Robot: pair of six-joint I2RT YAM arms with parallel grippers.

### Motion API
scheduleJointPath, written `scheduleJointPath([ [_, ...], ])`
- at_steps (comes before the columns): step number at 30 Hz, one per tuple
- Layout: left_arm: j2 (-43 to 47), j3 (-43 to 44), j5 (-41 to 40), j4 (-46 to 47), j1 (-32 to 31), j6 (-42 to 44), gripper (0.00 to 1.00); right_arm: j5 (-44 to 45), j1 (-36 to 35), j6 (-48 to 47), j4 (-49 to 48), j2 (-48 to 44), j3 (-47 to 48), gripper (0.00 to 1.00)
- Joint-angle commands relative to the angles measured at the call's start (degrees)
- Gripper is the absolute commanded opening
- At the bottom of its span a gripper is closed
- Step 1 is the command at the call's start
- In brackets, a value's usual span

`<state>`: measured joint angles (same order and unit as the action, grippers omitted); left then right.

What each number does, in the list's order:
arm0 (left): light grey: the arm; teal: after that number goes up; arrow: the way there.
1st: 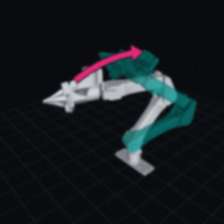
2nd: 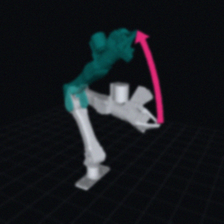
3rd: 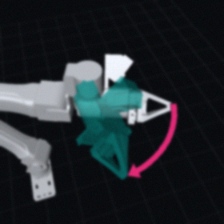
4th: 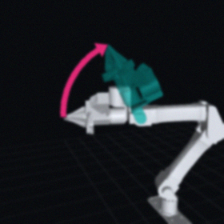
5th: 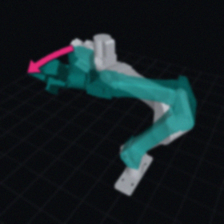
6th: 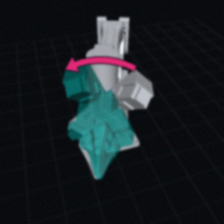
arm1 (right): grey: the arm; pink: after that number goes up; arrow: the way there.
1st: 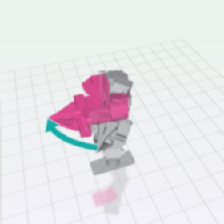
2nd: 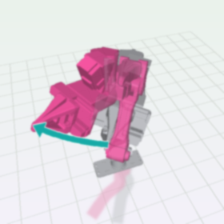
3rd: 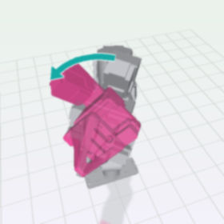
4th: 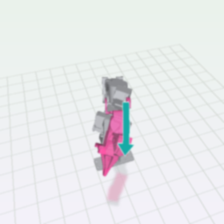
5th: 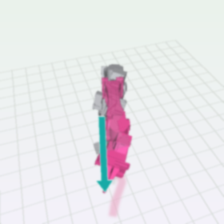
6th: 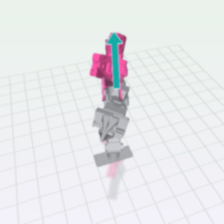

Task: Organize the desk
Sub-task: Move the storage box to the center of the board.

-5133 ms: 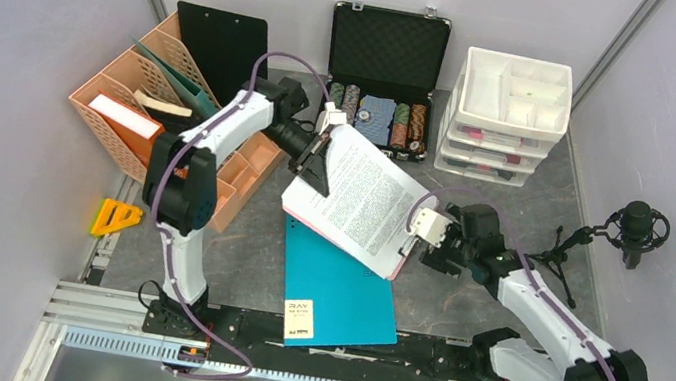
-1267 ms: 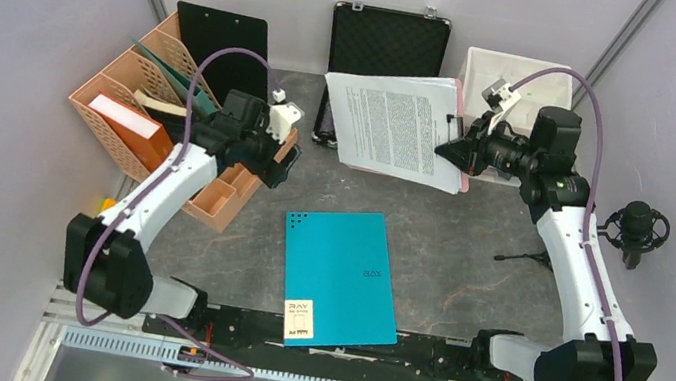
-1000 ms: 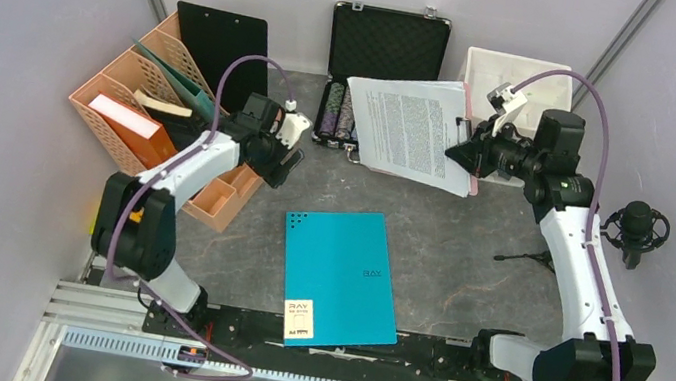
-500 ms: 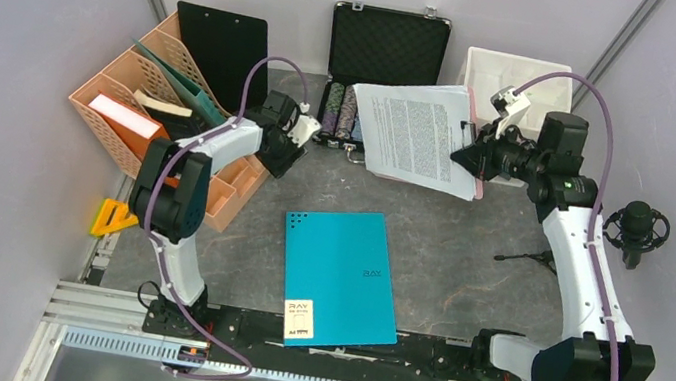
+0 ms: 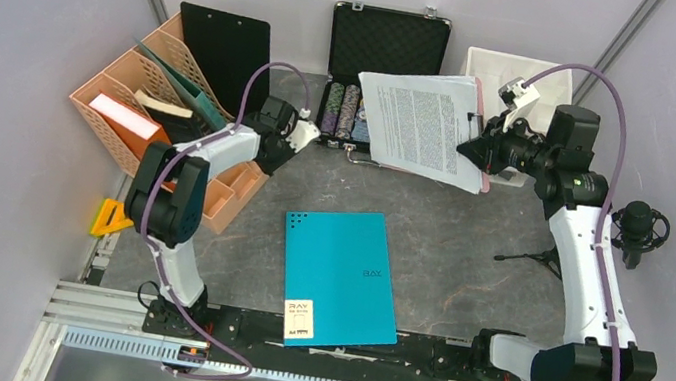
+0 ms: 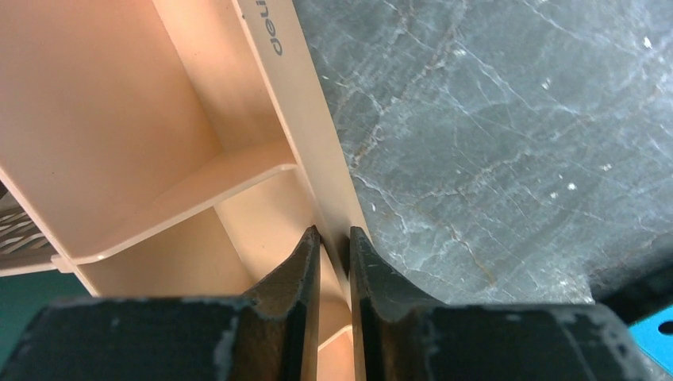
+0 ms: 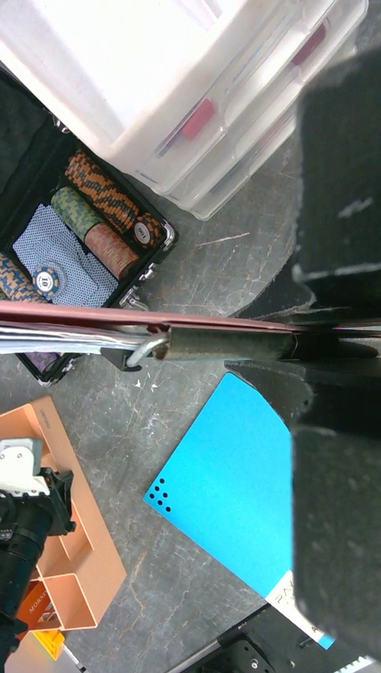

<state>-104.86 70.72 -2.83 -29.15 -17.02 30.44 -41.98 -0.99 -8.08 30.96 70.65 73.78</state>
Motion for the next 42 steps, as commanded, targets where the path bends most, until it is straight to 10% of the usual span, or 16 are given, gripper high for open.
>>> scheduleJointPath([
  [1, 1.9, -6.2, 6.2, -5.1, -3.5, 2.1, 0.12, -1.8, 0.2, -0.7, -1.9, -1.5, 2.8, 0.00],
  [22, 20.0, -25.7, 3.0, -2.1, -13.9, 6.3, 0.03, -1.3, 0.0, -1.9, 2.5, -2.6, 4.2, 0.00],
  [33, 35.2, -18.6, 6.1, -0.9, -13.9, -2.5, 0.98, 1.5, -6.2, -4.5, 9.8, -3.9, 8.9, 0.00],
  [42, 39.0, -1.8, 11.7, -7.4, -14.0, -6.3, 1.00, 0.5, -11.8, -10.9, 16.9, -4.6, 12.3, 0.00],
])
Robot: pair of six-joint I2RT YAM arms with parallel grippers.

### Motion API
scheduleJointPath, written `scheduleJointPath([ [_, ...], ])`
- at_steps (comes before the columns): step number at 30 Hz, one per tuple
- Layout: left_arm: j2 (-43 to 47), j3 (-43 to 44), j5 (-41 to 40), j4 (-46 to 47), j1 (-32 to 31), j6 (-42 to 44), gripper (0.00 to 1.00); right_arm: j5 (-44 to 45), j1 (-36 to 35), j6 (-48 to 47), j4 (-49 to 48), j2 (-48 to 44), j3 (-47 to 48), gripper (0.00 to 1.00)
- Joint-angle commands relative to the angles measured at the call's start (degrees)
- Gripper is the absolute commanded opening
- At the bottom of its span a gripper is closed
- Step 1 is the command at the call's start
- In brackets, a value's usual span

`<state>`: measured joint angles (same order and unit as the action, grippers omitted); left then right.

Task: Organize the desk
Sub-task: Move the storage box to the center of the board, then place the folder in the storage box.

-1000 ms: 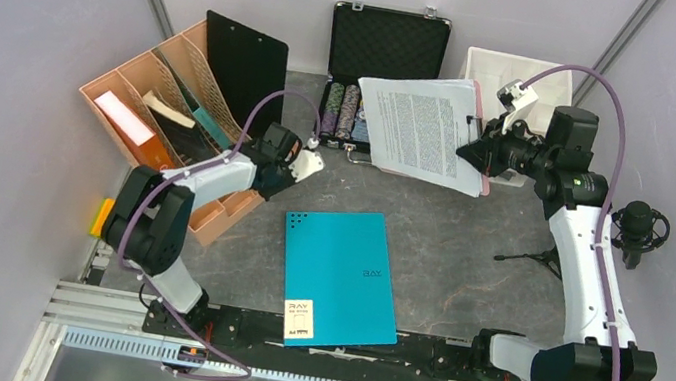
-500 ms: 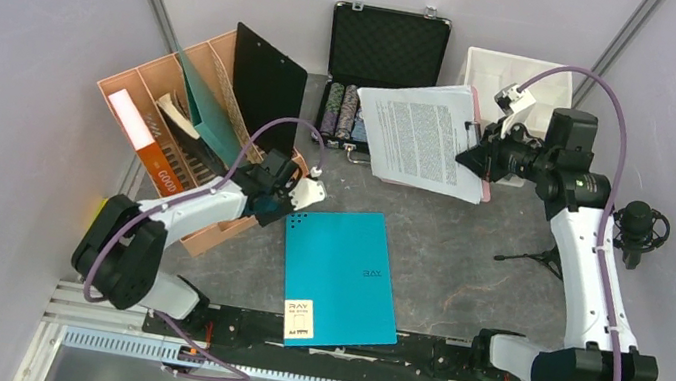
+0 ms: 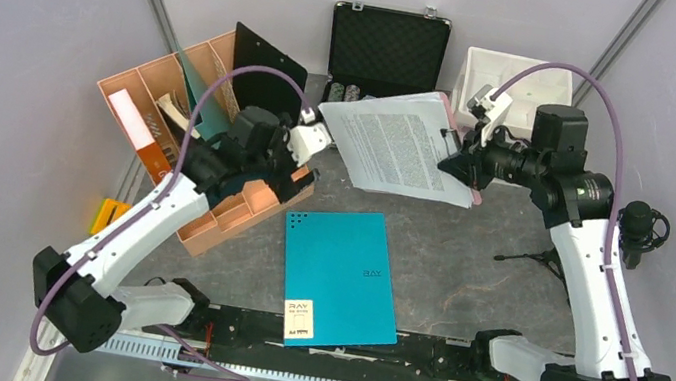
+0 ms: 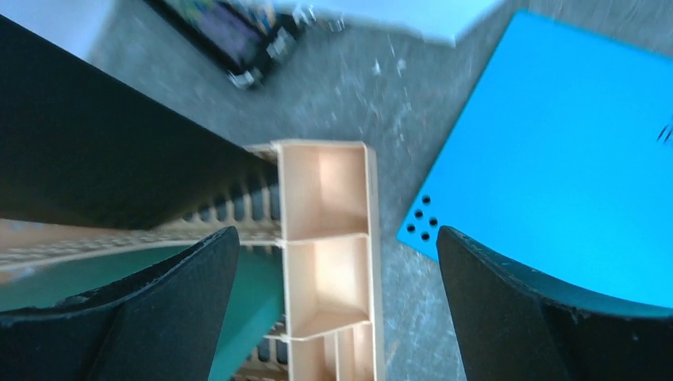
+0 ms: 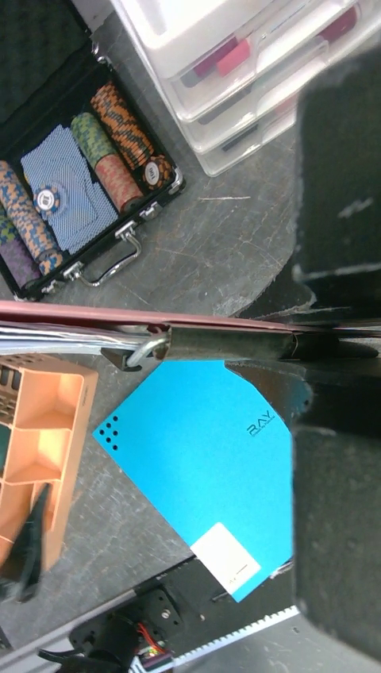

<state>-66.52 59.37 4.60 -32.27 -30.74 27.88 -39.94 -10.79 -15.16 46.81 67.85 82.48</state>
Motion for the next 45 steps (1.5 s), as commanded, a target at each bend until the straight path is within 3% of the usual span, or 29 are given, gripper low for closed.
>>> scheduleJointPath([
  [1, 0.1, 12.4, 4.8, -6.2, -0.3, -4.2, 1.00, -1.9, -2.8, -4.3, 1.5, -2.1, 3.8, 0.00],
  [9, -1.9, 27.1, 8.8, -13.0, -0.3, -5.3, 1.00, -1.3, -8.2, -5.0, 1.6, -0.7, 7.4, 0.00],
  [18, -1.7, 28.0, 15.8, -10.5, -0.4, -4.7, 1.00, -2.1, -12.5, -5.4, -1.0, 1.9, 6.8, 0.00],
  [26, -1.4, 32.2, 16.1, -12.1, -0.4, -2.3, 1.00, -2.2, -15.5, -6.7, -3.3, 1.3, 0.9, 0.00],
  [35, -4.5, 35.5, 20.8, -16.0, -0.4, -0.6, 1.00, -2.3, -19.0, -7.6, -2.4, 3.1, 1.7, 0.00],
  [45, -8.0, 36.3, 31.9, -19.9, -0.6, 2.5, 1.00, -2.9, -21.1, -9.9, -0.9, 1.5, 1.2, 0.00],
])
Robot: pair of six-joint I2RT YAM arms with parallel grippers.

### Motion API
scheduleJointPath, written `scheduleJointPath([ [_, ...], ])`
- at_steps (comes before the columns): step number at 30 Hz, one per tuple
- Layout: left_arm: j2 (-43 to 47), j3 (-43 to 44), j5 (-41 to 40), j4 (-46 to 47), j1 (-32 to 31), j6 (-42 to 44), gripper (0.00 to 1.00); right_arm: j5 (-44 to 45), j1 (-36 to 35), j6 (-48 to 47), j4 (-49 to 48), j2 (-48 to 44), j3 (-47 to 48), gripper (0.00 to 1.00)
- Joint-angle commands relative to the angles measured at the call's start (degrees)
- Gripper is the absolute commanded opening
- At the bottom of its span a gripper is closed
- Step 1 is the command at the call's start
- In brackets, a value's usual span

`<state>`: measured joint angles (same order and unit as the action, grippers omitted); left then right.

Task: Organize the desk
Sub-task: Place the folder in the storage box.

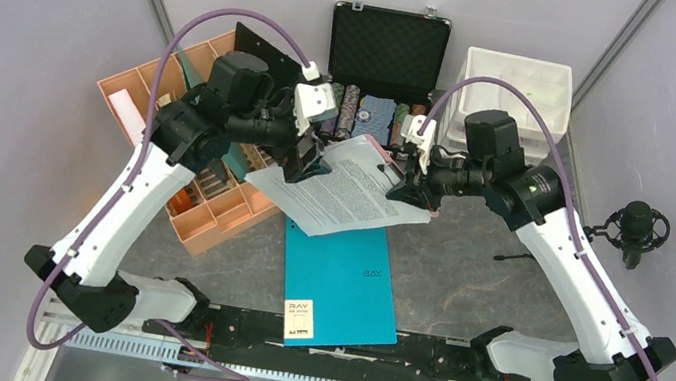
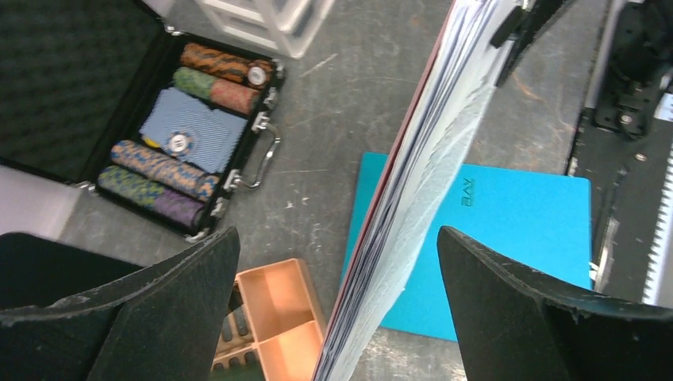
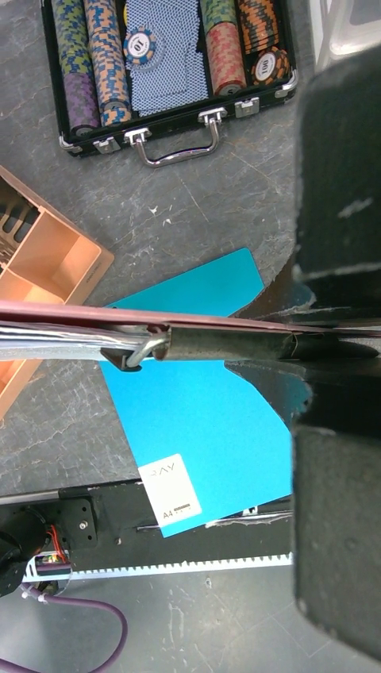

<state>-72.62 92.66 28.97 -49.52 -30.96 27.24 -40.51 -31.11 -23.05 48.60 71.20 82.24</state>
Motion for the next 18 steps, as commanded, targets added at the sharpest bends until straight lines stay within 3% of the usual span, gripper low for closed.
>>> scheduleJointPath([
  [1, -2.4, 4.0, 9.2, -4.1, -0.6, 3.5, 1.00, -2.6, -0.9, -2.7, -2.2, -1.4, 2.1, 0.00],
  [7, -5.9, 4.9, 13.1, -6.8, -1.4, 5.5, 0.99, -3.2, -1.9, -4.1, -2.0, -0.9, 1.0, 0.00],
  [12, -9.5, 6.1, 15.4, -10.8, -2.6, 6.6, 0.74, -2.2, -2.0, -4.5, -1.8, -0.9, 0.6, 0.00],
  [18, -10.3, 6.1, 16.4, -12.2, -3.5, 6.5, 0.73, -1.9, -2.1, -4.8, -1.7, -0.9, 0.2, 0.00],
])
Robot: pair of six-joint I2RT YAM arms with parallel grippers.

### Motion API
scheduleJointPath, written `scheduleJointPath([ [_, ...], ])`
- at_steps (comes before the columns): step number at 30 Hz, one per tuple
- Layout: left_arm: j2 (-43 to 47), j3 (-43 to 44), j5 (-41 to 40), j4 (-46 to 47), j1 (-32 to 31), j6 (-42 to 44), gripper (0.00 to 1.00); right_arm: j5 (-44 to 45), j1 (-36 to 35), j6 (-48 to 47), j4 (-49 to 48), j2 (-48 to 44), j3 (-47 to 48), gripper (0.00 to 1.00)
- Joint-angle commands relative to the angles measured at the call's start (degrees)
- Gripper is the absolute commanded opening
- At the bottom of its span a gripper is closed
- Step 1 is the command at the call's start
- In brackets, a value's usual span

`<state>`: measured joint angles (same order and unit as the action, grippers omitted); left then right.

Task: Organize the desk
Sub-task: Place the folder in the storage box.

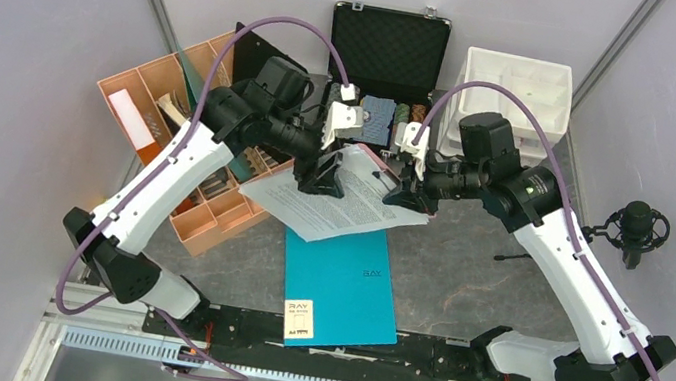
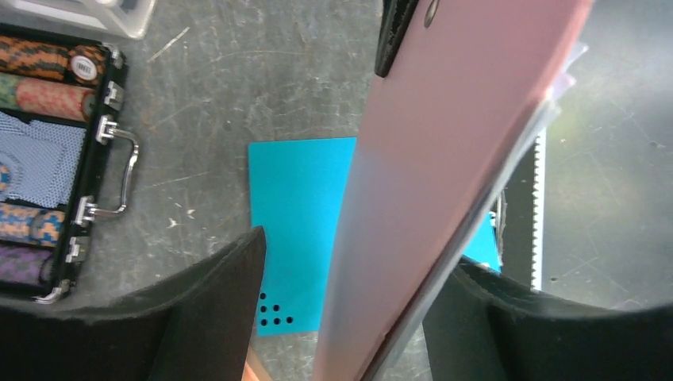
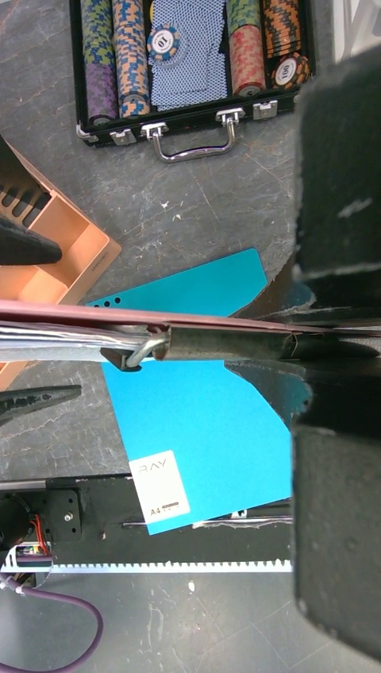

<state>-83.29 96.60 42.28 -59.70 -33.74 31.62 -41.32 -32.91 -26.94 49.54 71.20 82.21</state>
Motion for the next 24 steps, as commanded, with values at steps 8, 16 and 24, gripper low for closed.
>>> scheduleJointPath([
  [8, 3.1, 1.1, 3.4, -2.7, -0.9, 0.8, 0.02, 2.1, -0.3, -0.7, -2.6, -1.5, -0.9, 0.12],
  [16, 10.0, -1.9, -4.6, 4.3, -0.8, -10.0, 0.02, 12.8, -0.3, 1.5, -3.0, -2.6, 1.8, 0.72],
  [24, 14.8, 1.5, -23.7, 5.2, 0.5, -14.8, 0.02, 28.1, 1.0, 4.2, -3.8, -3.8, 7.9, 0.98],
])
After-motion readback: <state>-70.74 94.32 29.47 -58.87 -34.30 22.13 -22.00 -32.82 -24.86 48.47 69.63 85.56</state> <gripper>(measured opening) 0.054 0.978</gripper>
